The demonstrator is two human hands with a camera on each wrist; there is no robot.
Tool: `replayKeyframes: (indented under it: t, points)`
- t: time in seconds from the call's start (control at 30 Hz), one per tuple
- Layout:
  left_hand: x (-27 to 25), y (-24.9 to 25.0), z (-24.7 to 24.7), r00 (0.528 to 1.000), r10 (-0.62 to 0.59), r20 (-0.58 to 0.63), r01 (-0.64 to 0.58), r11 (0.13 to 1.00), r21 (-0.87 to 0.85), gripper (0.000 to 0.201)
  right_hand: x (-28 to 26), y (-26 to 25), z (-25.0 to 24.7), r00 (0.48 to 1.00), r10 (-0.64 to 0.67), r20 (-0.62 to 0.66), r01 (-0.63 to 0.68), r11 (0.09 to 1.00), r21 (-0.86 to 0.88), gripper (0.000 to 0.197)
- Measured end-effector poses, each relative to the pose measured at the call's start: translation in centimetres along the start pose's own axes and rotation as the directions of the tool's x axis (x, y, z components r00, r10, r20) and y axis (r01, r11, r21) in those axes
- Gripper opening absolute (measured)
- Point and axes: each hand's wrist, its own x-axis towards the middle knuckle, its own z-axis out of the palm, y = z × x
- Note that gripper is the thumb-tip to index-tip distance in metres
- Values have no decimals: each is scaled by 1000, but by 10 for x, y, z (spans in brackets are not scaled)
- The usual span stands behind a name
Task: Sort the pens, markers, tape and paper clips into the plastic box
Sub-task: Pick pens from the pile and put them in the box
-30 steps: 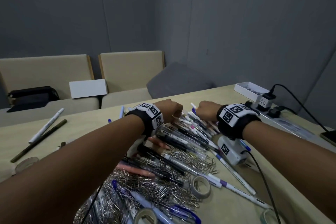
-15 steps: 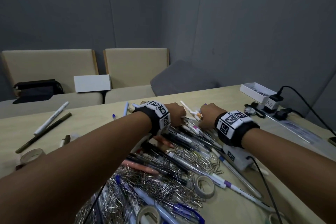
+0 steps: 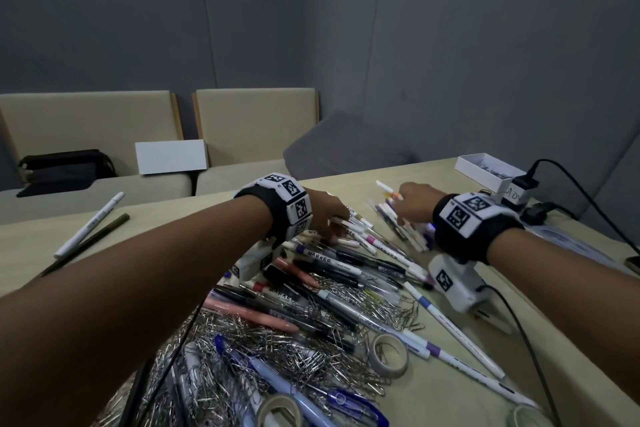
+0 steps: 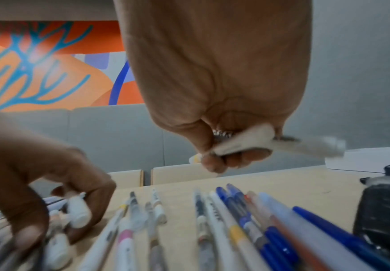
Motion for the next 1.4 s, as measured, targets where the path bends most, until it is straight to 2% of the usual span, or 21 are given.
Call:
replayKeyframes:
  t: [0.1,0.23,0.3,0.4,0.47,0.57,0.63,0.73,0.87,1.0,1.1,1.2,1.27,1.33,1.4]
  points:
    - [5,0,5,1000,-5,21,5,1000,12,22,1,5,-10,999,28,-21,-27,999,45,13]
    - [7,1,9,1000,-20,11,20,998,56,30,5,12,-6,998,62,12,-63,993,98,19]
    - [7,-1,8,999,-31,-42,34,998,56,25,5,14,0,997,70,27,-72,995,75,20]
    - [6,-7,2,981,-36,-188,39,999,11,15,2,14,9,997,68,49,-68,998,6,20]
    - [7,-8,-1,974,-37,-224,48,998,44,17,2,13,13,998,45,39,-43,997,-57,11]
    - [12,-3,4,984,-47,-169,65,993,103,26,3,12,17,1000,23,16,-21,995,-100,17]
    - [15,-2,10,988,-46,-149,62,993,103,23,4,10,18,1000,10,12,-9,995,-99,15]
    - [18,-4,11,984,-41,-173,52,997,61,25,1,8,19,1000,2,20,-1,996,-89,13]
    - [18,-6,7,978,-66,-200,69,998,10,40,0,8,19,998,24,51,-20,997,-81,21]
    - [24,-8,6,982,-39,-183,45,999,25,24,3,7,11,1000,-6,-25,7,1000,4,24]
    - [27,-10,3,990,-27,-135,32,999,29,25,6,5,7,995,-22,-99,27,999,45,25]
    - [30,-16,-5,996,-2,-90,5,1000,28,25,11,5,8,996,-43,-77,45,999,29,19]
    - [30,-23,-15,998,1,-57,-3,999,-50,13,12,7,7,998,-42,-39,43,999,21,17]
    - [33,-30,-27,998,3,-57,-11,991,-134,20,13,9,4,999,-34,4,34,999,31,16]
    - [37,-33,-35,996,-36,-77,27,993,-115,20,14,13,2,999,-28,42,25,998,60,19]
